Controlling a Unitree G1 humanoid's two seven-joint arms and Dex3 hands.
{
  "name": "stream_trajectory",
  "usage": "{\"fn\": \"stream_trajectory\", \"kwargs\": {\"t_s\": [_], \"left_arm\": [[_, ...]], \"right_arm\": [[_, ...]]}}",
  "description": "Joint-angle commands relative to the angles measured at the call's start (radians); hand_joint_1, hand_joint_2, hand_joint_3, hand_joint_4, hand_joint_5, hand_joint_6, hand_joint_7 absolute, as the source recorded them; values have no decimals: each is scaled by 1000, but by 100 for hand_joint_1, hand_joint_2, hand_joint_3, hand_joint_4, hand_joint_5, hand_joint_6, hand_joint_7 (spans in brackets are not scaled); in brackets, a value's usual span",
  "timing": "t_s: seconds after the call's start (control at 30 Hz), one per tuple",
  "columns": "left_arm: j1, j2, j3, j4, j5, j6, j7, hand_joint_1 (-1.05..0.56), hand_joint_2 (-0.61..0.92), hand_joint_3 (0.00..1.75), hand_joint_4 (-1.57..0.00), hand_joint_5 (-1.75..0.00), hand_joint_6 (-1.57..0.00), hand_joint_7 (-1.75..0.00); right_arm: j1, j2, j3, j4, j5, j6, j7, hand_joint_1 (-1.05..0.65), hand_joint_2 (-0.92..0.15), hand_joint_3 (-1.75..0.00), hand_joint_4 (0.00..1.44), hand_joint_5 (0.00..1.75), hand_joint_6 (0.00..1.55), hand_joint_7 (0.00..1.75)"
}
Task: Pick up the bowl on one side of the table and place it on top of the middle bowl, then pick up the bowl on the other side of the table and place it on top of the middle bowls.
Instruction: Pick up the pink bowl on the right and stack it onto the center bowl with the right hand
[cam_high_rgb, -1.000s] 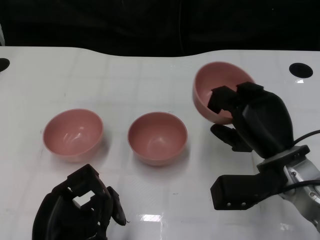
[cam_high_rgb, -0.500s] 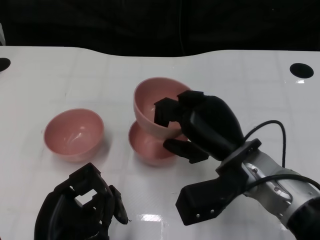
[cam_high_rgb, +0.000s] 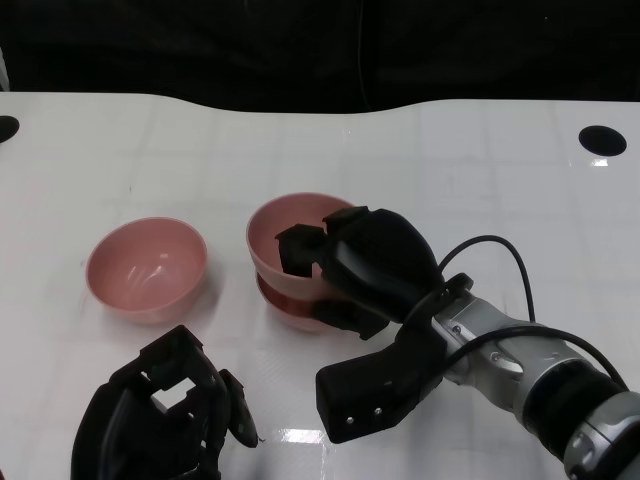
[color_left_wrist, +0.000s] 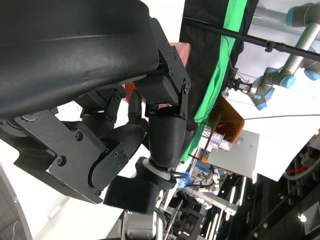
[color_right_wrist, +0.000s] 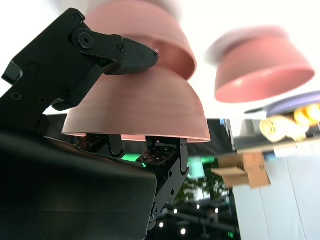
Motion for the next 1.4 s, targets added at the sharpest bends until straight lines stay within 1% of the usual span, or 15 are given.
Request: {"fn": "stream_trajectory", "kwargs": {"t_s": [0.03, 0.07, 0.1, 0.13, 0.17, 0.2, 0.23, 0.27, 0.3, 0.33, 0.53, 0.93, 1.17, 1.27, 1.4], "left_arm": [[8, 4, -1, 1, 4, -8, 3, -6, 44, 130, -85, -166, -83, -144], [8, 2, -2, 0, 5, -8, 5, -6, 44, 130, -85, -166, -84, -144], [8, 0, -2, -1, 4, -8, 6, -6, 44, 130, -85, -166, -84, -144], [9, -1, -3, -1, 4, -7, 7, -6, 44, 130, -85, -166, -84, -143], [9, -3, -4, -4, 5, -5, 11, -6, 44, 129, -85, -166, -84, -143], [10, -4, -5, -6, 8, -4, 15, -6, 44, 129, -86, -165, -85, -143], [11, -4, -6, -9, 12, -4, 20, -6, 44, 130, -86, -165, -85, -142], [11, -5, -7, -11, 15, -5, 22, -6, 44, 130, -86, -165, -85, -142], [12, -6, -7, -11, 15, -5, 22, -6, 44, 129, -86, -165, -85, -142], [12, -6, -8, -11, 18, -7, 23, -7, 44, 128, -86, -165, -85, -142], [15, -4, -10, -18, 19, -5, 30, -7, 48, 123, -85, -164, -85, -141], [10, 1, -8, -5, 4, -8, 11, -7, 47, 125, -85, -165, -85, -141], [9, 5, -7, -12, 1, 3, 20, -7, 45, 128, -85, -166, -85, -142], [9, 6, -7, -13, 3, 3, 21, -8, 45, 129, -85, -168, -84, -143], [10, 6, -8, -12, 9, -2, 23, -9, 45, 128, -84, -169, -83, -144]], "right_arm": [[-34, 10, 15, 49, 0, -1, -11, -23, -51, -105, 91, 174, 73, 158], [-40, 11, 22, 61, -2, 4, 1, -24, -54, -96, 88, 171, 79, 133], [-47, 13, 31, 72, -7, 11, 23, -25, -57, -85, 88, 153, 84, 104], [-52, 13, 37, 80, -9, 16, 37, -30, -68, -63, 86, 121, 86, 64], [-60, 12, 47, 81, -13, 29, 74, -31, -76, -48, 87, 108, 92, 43], [-66, 10, 54, 79, -14, 40, 109, -36, -83, -37, 74, 86, 84, 24], [-69, 7, 61, 73, -14, 49, 140, -43, -89, -30, 66, 56, 76, 10], [-72, 3, 68, 65, -17, 57, 165, -47, -90, -29, 60, 43, 71, 5], [-72, 0, 73, 56, -20, 61, 177, -56, -91, -31, 52, 32, 63, 2], [-72, -4, 78, 46, -24, 66, 187, -61, -92, -34, 47, 27, 59, 1], [-55, -33, 100, -34, -42, 98, 233, -76, -92, -50, 35, 19, 46, 0], [23, -127, 79, -255, -39, 97, 259, -77, -92, -58, 34, 21, 45, 0], [77, -177, 88, -398, -82, 163, 332, -83, -92, -62, 23, 15, 31, 0], [100, -181, 89, -403, -89, 175, 337, -85, -92, -61, 17, 12, 22, 0], [118, -174, 86, -370, -75, 174, 344, -85, -92, -57, 13, 11, 17, 0]]}}
